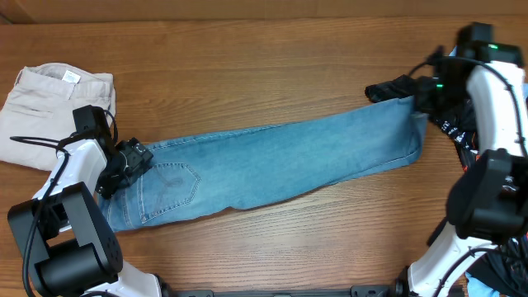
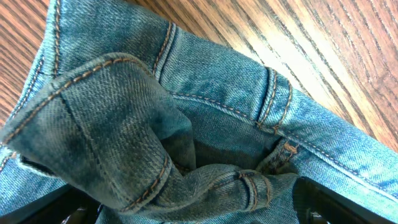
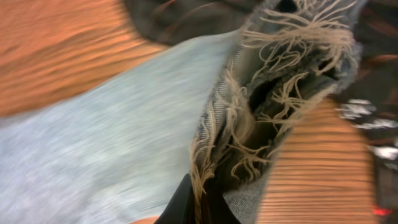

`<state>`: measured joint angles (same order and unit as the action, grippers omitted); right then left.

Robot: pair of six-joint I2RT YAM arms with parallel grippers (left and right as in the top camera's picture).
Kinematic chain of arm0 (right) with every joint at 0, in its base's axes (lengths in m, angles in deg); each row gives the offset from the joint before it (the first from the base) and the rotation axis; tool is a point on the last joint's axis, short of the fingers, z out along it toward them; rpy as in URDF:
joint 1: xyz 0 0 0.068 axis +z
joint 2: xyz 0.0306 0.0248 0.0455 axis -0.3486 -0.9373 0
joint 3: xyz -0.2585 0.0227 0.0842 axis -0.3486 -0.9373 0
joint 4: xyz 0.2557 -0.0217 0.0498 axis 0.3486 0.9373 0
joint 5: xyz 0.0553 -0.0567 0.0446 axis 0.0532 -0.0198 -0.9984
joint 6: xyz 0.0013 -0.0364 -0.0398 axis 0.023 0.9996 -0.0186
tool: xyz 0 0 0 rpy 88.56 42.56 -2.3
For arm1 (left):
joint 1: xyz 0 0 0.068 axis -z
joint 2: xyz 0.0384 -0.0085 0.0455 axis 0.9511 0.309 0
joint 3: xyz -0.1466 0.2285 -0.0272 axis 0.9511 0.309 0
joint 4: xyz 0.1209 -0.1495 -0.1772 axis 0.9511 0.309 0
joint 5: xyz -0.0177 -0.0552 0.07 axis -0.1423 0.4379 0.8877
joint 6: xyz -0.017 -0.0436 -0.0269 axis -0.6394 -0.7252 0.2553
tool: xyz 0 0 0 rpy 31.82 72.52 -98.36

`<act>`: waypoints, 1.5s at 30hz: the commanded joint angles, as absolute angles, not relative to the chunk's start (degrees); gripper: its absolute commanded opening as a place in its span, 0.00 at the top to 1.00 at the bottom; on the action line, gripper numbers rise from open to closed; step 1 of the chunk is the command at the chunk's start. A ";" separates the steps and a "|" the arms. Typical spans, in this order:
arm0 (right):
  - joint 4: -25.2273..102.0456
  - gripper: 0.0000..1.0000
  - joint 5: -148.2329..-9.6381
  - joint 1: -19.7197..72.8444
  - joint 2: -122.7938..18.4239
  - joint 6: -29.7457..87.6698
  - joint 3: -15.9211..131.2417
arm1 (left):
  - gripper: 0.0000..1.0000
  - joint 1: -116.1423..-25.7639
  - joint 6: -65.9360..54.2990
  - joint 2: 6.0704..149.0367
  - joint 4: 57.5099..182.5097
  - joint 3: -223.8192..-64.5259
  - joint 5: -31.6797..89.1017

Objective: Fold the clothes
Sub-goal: 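Carry the leg hems left over the jeans with the right gripper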

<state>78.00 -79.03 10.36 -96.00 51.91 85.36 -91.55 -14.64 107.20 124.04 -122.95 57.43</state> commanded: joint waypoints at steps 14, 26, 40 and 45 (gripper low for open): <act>85.59 0.96 -79.97 39.16 -95.14 48.94 86.28 | 0.00 -91.90 -14.38 108.97 124.83 -123.02 53.69; 85.28 0.96 -80.02 56.28 -95.54 45.14 86.13 | 0.00 -91.90 -14.35 108.97 124.98 -123.02 52.14; 80.36 0.88 -80.02 64.60 -96.59 44.26 86.13 | 0.00 -91.90 -14.35 108.97 126.08 -123.02 51.79; 78.81 0.62 -80.00 64.60 -96.57 44.31 86.13 | 0.00 -91.90 -14.35 108.97 126.27 -123.02 51.79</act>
<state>79.23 -79.62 64.47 -96.24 44.15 85.36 -91.99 -14.62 107.20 125.24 -123.28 55.33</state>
